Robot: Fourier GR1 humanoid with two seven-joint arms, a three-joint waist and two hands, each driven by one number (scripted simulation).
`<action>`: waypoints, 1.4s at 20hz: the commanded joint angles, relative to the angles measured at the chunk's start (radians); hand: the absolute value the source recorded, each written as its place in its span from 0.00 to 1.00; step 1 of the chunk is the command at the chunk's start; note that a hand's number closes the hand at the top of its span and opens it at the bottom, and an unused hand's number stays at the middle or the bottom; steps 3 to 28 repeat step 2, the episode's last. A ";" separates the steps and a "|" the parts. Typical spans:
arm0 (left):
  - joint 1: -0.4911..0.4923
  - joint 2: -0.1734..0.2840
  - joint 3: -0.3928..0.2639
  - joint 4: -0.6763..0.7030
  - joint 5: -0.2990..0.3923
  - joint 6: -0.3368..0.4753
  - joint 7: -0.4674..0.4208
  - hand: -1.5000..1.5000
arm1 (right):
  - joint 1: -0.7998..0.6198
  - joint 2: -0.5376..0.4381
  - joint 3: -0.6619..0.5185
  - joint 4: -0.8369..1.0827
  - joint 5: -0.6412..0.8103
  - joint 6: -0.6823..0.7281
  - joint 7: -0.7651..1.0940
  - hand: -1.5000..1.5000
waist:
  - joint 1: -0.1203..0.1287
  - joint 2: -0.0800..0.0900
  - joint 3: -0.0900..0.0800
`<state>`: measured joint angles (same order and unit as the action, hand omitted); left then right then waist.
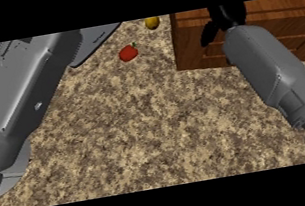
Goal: Pick up the can, place it into the drawer and close the drawer
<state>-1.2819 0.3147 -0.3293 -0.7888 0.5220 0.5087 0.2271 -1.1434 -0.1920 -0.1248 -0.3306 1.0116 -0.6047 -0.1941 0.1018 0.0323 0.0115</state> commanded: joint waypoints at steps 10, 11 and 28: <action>0.041 0.018 -0.002 -0.077 -0.002 0.005 0.018 0.00 | -0.067 0.027 -0.079 -0.017 -0.080 -0.061 -0.044 0.00 | 0.015 -0.013 -0.009; 0.041 0.018 -0.002 -0.077 -0.002 0.005 0.018 0.00 | -0.067 0.027 -0.079 -0.017 -0.080 -0.061 -0.044 0.00 | 0.015 -0.013 -0.009; 0.041 0.018 -0.002 -0.077 -0.002 0.005 0.018 0.00 | -0.067 0.027 -0.079 -0.017 -0.080 -0.061 -0.044 0.00 | 0.015 -0.013 -0.009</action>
